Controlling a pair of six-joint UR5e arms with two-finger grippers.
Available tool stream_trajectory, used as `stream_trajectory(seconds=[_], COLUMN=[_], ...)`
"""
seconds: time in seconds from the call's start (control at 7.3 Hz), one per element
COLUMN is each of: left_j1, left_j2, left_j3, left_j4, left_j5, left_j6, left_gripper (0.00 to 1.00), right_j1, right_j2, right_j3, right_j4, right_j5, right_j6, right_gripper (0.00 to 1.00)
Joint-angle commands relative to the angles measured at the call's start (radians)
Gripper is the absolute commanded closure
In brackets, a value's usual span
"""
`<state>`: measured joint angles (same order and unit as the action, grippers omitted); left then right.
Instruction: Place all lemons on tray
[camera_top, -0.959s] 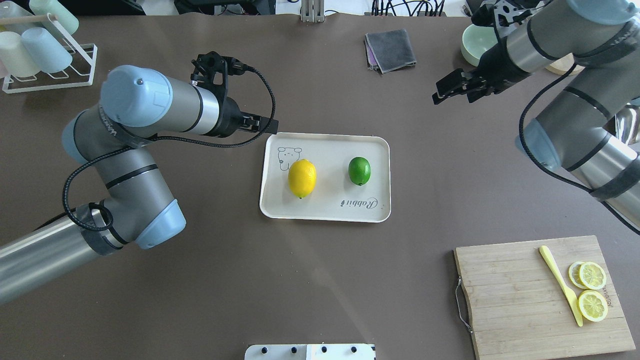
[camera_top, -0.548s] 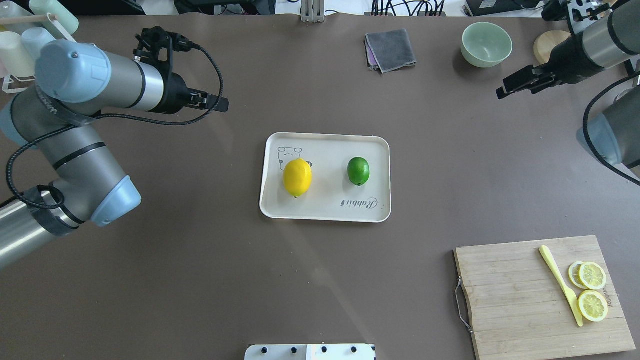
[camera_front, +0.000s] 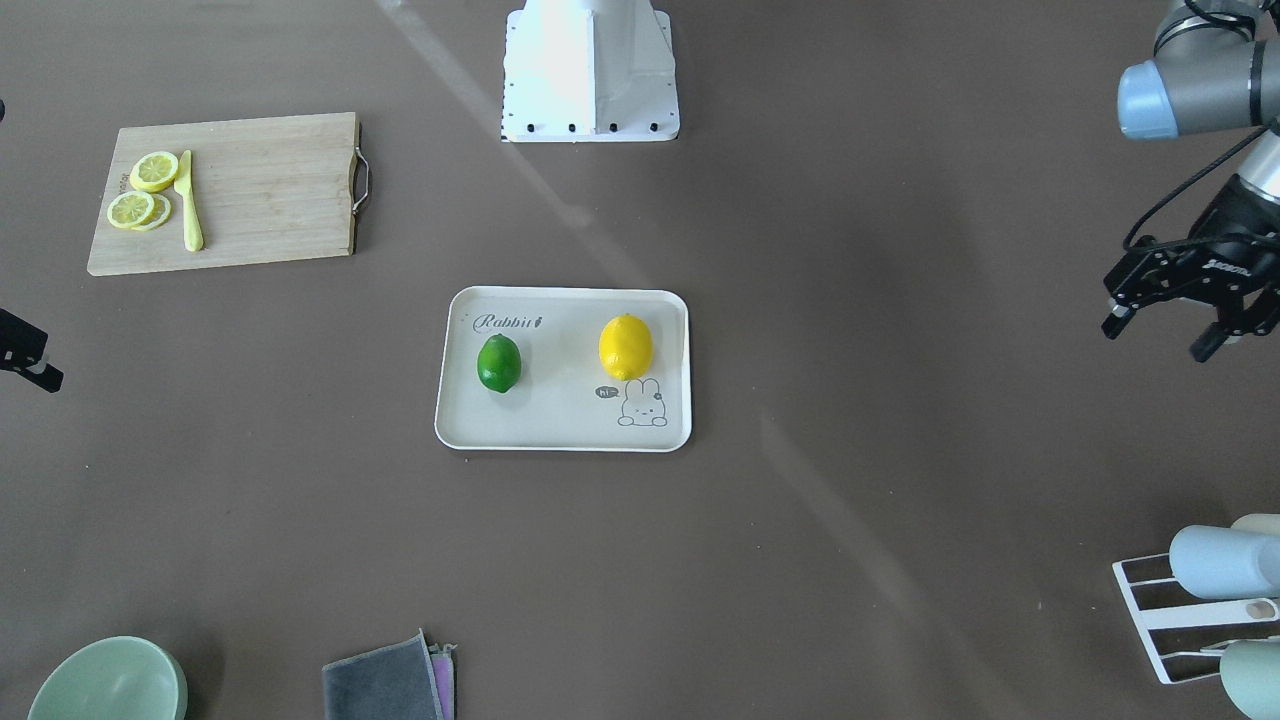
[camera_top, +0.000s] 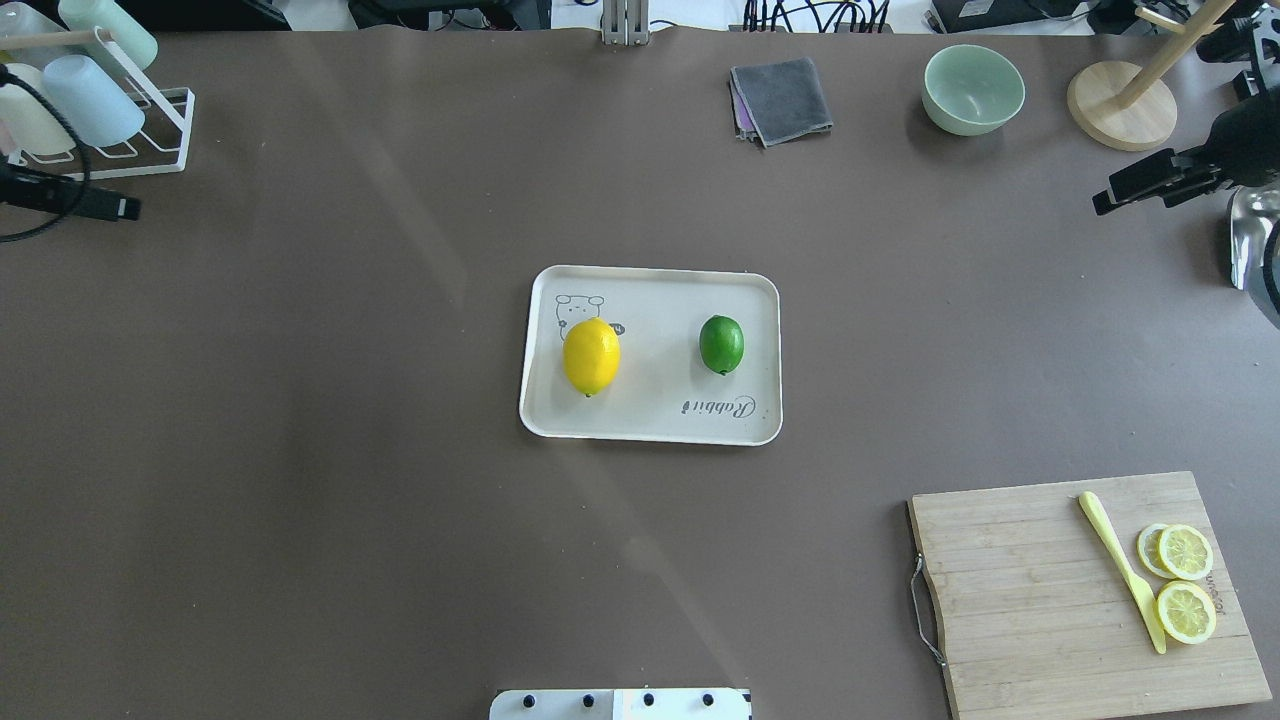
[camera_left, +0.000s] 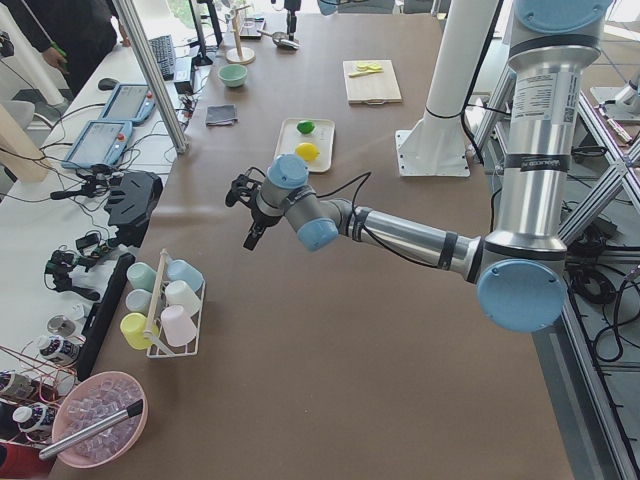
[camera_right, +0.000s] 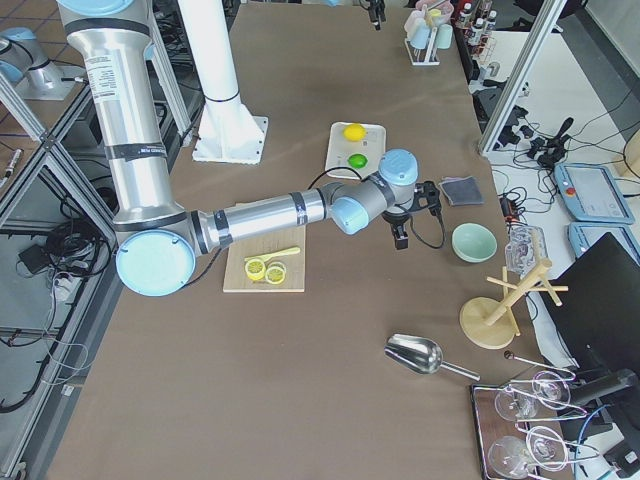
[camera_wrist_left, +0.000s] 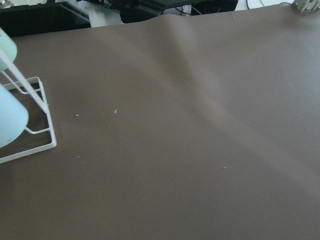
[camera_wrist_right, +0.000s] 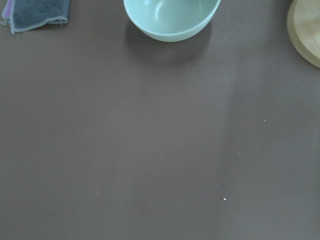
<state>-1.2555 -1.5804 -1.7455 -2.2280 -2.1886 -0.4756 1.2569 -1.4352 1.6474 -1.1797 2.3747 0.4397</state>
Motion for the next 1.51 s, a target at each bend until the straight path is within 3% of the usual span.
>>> stream_trajectory(seconds=[0.0, 0.27, 0.41, 0.55, 0.82, 0.96, 1.37], left_j1=[-0.239, -0.402, -0.432, -0.435, -0.435, -0.433, -0.427], left_j2=[0.056, 0.059, 0.062, 0.091, 0.124, 0.132, 0.178], left_j3=[0.001, 0.004, -0.005, -0.009, -0.038, -0.042, -0.051], left_j4=[0.19, 0.354, 0.398, 0.418, 0.418, 0.41, 0.409], left_j5=[-0.054, -0.053, -0.056, -0.078, -0.135, -0.138, -0.16], left_j6=[0.354, 0.585, 0.592, 0.588, 0.545, 0.479, 0.469], left_gripper=[0.02, 0.02, 0.02, 0.02, 0.02, 0.02, 0.02], right_j1=[0.08, 0.178, 0.226, 0.271, 0.283, 0.285, 0.325], right_j2=[-0.114, -0.206, -0.22, -0.22, -0.206, -0.209, -0.287], right_j3=[0.008, 0.009, 0.009, 0.017, 0.168, 0.216, 0.203], right_j4=[-0.044, -0.089, -0.162, -0.261, -0.567, -0.677, -0.683], right_j5=[0.009, -0.003, -0.005, -0.017, -0.115, -0.121, -0.074], right_j6=[-0.283, -0.503, -0.61, -0.703, -0.736, -0.737, -0.737], right_gripper=[0.0, 0.0, 0.0, 0.0, 0.0, 0.0, 0.0])
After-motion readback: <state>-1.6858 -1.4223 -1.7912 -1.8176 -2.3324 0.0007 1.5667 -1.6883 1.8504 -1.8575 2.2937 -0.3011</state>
